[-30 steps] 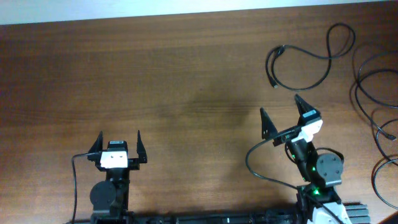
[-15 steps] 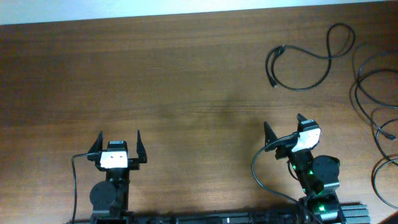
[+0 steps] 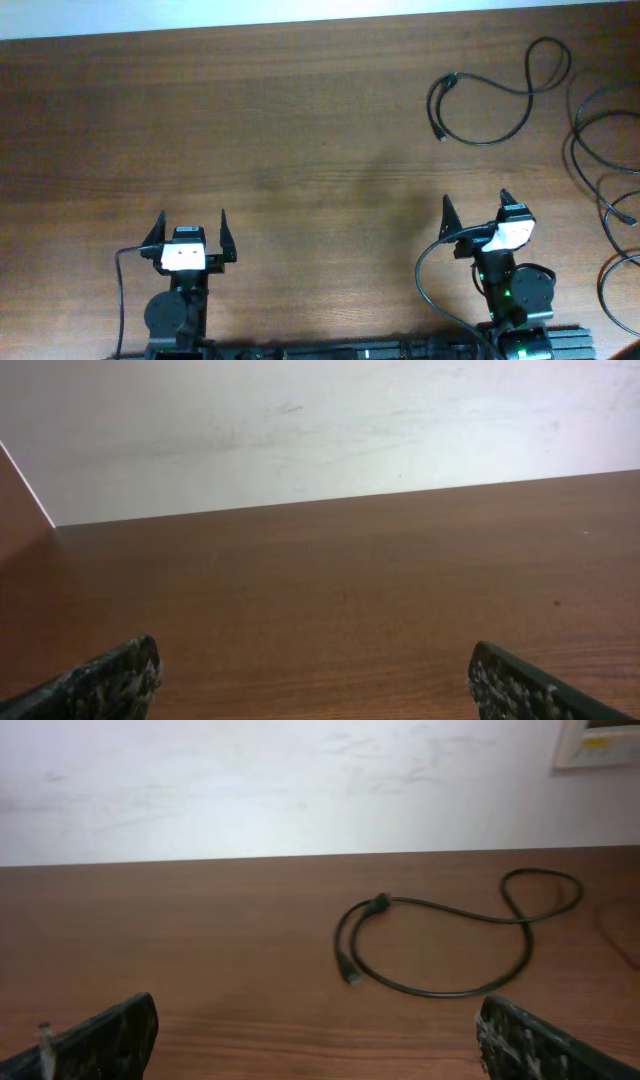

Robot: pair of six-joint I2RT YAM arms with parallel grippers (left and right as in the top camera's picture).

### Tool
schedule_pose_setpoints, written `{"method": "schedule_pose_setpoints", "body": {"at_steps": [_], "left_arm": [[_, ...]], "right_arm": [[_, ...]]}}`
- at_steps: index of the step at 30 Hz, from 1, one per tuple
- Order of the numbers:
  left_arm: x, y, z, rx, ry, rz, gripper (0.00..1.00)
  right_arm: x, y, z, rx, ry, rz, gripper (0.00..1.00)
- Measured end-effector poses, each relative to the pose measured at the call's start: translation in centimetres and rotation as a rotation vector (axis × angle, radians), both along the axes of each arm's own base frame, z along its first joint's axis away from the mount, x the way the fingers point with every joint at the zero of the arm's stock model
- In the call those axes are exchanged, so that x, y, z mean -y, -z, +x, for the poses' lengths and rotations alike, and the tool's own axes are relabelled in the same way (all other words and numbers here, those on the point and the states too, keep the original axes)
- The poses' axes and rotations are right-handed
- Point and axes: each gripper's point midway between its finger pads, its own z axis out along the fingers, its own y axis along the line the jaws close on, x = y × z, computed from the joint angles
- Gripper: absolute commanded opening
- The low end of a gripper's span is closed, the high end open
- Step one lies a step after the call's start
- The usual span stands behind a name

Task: Untangle cables

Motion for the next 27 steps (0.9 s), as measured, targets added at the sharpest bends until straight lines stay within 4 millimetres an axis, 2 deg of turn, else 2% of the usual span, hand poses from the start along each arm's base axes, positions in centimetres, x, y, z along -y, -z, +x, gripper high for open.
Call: {"method": "schedule_pose_setpoints", "body": {"at_steps": [11, 27], "left_arm": [[0.00, 0.00, 0.00, 0.000, 0.000, 0.000, 0.99], [0.01, 0.00, 0.00, 0.000, 0.000, 0.000, 0.99]], "right_arm": [[0.64, 0.04, 0.03, 0.006, 0.015, -0.170, 1.00], [0.64, 0.06, 0.03, 0.008, 0.013, -0.202, 1.00]]}}
